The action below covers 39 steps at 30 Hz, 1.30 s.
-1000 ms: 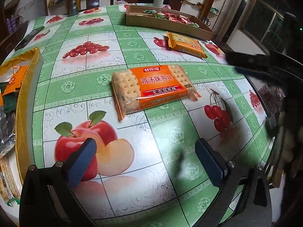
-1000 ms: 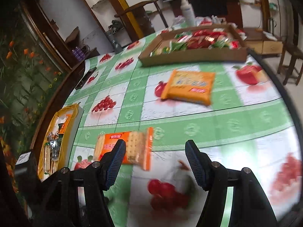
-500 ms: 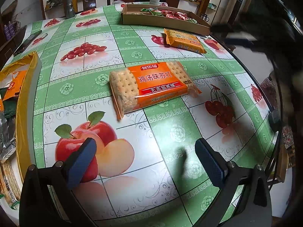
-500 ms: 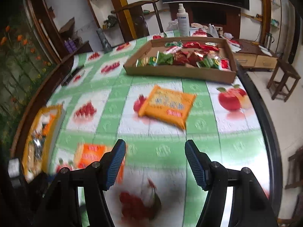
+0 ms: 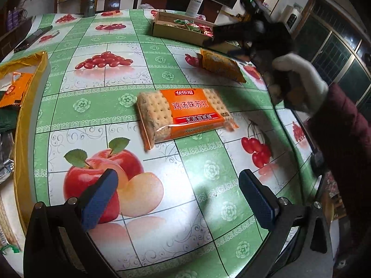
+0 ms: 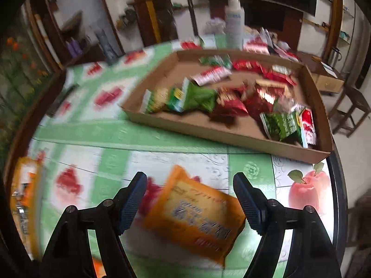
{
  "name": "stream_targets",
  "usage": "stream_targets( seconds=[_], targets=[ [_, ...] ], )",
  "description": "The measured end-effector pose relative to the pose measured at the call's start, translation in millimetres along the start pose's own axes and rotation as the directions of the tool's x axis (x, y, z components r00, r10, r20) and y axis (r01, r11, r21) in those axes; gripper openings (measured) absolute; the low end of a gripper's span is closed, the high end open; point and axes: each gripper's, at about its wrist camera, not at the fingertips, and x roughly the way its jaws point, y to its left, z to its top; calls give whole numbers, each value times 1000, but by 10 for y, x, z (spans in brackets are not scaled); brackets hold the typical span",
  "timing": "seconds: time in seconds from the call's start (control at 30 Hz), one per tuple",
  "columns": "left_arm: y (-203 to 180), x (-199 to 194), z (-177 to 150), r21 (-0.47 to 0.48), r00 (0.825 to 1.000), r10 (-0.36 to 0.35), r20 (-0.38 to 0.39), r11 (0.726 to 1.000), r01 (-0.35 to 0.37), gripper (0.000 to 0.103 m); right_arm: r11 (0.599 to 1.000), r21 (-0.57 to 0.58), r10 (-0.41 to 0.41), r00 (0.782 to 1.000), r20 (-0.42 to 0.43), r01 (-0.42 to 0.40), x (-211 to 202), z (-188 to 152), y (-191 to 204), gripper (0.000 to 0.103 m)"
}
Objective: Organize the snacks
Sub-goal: 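Grasp the orange cheese biscuit pack with the right tool, then grasp the orange soda cracker pack with the left tool while the right tool holds its pack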
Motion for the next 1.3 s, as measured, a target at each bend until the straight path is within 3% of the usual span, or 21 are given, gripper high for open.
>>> stream_targets(
  seconds=[0.13,0.23,0.3,0.43,0.5,0.57,0.7,0.8,0.87,0.93,1.03,1.17,1.3],
  targets=[
    [14,-15,-4,-10,1000,-13,7,1000,13,103,986,95,140,989,-58,-134,73,-199,-112,81],
    [13,-16,-4,-13,1000,-13,8,1000,13,103,981,82,180,981,-66,-175,-4,-364,-32,81],
    [6,-11,2,-10,1000,-7,6,1000,7,103,992,21,122,990,-72,-121,-11,-434,98,82],
    [46,-36,-6,-30,999,-30,13,999,31,103,991,-96,-103,993,-50,98,101,-511,379,84],
    [73,-75,-11,-55,999,-49,-6,997,48,101,990,-86,-115,993,-27,112,83,-547,428,72],
    [44,-185,-1,-43,997,-77,-18,996,76,94,992,-82,-103,994,-28,101,31,-614,472,72],
    [-57,-460,165,31,998,-17,54,999,16,94,993,-58,-105,994,-1,105,-144,-903,410,72],
    [-129,-434,402,86,998,23,52,996,-27,95,999,8,-54,998,38,54,-339,-1116,260,72],
    [-213,-262,544,155,999,41,27,987,-44,94,997,74,21,996,89,-27,-453,-1235,84,72],
    [-268,-78,654,220,999,32,-2,975,-31,94,987,122,83,986,142,-101,-508,-1298,-78,72],
    [-330,155,784,312,1000,17,-24,950,-9,94,972,180,114,971,210,-153,-552,-1384,-269,72],
    [-294,447,929,323,996,16,-89,946,14,94,964,199,128,966,223,-174,-571,-1381,-337,72],
    [-208,688,907,259,981,-26,-194,963,77,94,964,193,141,965,221,-185,-576,-1402,-324,72]
  ],
)
